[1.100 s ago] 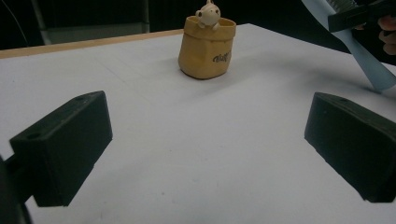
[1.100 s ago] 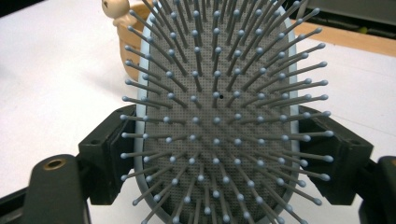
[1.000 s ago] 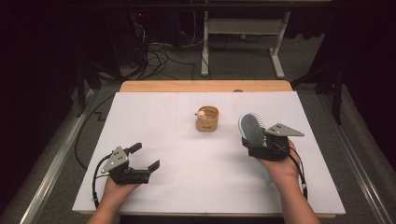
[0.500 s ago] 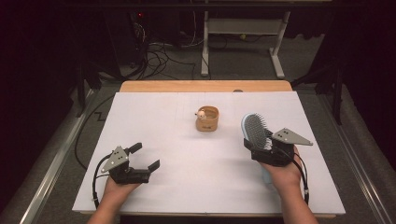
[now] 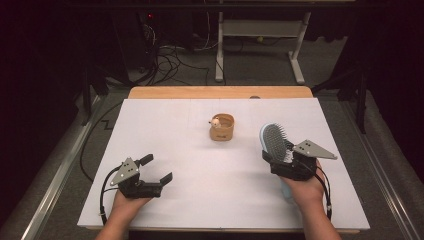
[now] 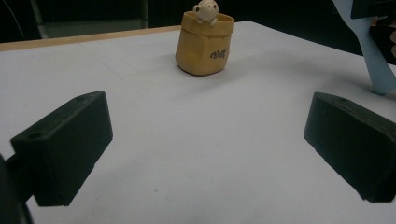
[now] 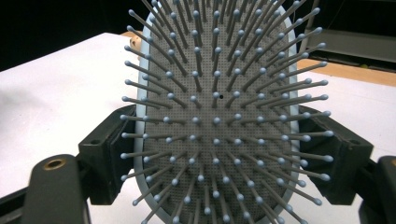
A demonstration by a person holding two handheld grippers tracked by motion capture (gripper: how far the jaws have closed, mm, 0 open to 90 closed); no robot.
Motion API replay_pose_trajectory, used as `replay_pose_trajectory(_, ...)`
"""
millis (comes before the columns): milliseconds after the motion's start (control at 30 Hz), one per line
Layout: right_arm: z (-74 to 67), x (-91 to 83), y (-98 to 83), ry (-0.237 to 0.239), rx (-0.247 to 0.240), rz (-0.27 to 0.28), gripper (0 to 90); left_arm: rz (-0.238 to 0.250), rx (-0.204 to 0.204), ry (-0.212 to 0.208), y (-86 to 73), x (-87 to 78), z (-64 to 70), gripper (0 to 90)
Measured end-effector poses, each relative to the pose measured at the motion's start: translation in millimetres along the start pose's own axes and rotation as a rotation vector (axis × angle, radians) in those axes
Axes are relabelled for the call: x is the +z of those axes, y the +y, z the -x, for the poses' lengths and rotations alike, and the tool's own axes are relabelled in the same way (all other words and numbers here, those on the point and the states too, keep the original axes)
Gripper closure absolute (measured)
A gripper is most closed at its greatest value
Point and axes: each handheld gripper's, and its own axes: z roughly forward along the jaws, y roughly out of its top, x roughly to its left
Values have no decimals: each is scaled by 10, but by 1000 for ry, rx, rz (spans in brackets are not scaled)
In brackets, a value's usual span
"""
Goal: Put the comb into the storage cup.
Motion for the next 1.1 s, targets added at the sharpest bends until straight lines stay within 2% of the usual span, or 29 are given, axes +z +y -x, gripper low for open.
replay_pose_trajectory(133, -7, 5, -4, -5, -4, 5, 205, -10, -9, -5, -2, 28, 0, 19)
replay_pose_trajectory(300, -24, -6, 10, -12, -9, 15, 205, -25, -3, 12, 19, 64, 3, 19)
replay_pose_trajectory(467, -28, -33, 25, -15, -11, 29, 205, -11, 19, 20, 139, 91, 63, 9)
replay_pose_trajectory(600, -25, -62, 32, -22, -14, 35, 205, -10, 42, 10, 226, 128, 121, 0)
replay_pose_trajectory(800, -23, -66, 34, -29, -15, 40, 205, 12, 37, -4, 322, 186, 134, 0)
replay_pose_trajectory(1100, -33, -76, 42, -33, -19, 46, 205, 13, 38, -25, 512, 255, 154, 0)
